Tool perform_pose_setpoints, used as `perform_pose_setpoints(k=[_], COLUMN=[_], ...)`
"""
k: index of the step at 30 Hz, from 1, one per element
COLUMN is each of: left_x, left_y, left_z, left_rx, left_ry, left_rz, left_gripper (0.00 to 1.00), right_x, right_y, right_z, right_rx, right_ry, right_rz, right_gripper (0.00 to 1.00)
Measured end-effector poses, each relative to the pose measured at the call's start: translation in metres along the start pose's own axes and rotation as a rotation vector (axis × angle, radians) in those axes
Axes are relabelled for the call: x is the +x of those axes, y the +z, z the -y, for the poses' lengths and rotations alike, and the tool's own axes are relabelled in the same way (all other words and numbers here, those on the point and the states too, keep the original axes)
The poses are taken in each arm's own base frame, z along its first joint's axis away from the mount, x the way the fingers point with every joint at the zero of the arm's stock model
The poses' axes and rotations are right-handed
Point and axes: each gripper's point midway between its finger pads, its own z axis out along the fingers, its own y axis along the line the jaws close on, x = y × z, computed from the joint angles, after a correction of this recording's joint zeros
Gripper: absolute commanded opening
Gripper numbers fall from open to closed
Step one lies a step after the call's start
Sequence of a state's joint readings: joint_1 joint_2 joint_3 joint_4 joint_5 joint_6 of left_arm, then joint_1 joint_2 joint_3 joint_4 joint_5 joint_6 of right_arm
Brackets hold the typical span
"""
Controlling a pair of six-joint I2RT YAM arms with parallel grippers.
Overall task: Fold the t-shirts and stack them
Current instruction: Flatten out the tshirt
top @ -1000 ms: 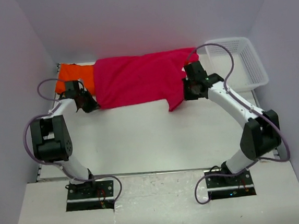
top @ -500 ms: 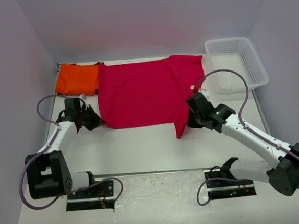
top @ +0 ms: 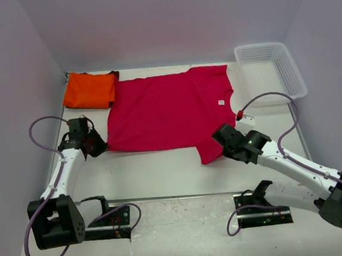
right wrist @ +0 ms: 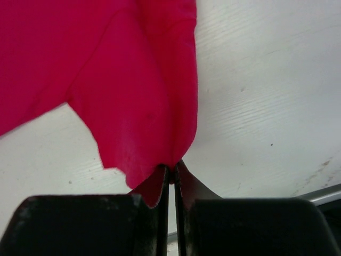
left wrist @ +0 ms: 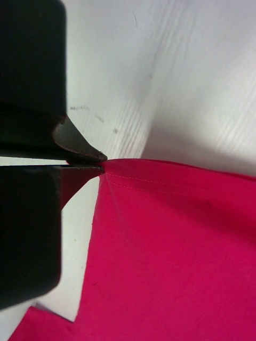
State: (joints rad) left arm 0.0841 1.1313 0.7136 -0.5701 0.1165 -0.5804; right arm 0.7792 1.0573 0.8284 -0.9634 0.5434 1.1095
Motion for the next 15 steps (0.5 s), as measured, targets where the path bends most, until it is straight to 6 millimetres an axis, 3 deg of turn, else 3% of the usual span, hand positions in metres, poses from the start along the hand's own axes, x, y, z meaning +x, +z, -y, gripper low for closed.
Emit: perform_pose_setpoints(k=[6, 10, 15], left_x=[0.003, 0.014, 0.027], left_y=[0.005, 0.012, 0.015], left_z=[-0.022, -0.029, -0.036], left_rx=[-0.095, -0.123, -0.147], left_ry=[-0.056, -0.071, -0.082], left_rz=[-0.024, -0.072, -0.113], left_gripper=[0.0, 0.0, 0.0], right_x=[-0.018, -0.012, -0.009], right_y=[-0.008, -0.002, -0.005], right_z=[0.027, 0.045, 0.054], right_rx=[0.071, 0.188, 0.217], right_ry=[0.076, 0.064, 0.085], right_rz=[0.099, 0.093, 0.086], right_gripper=[0.0, 0.0, 0.0])
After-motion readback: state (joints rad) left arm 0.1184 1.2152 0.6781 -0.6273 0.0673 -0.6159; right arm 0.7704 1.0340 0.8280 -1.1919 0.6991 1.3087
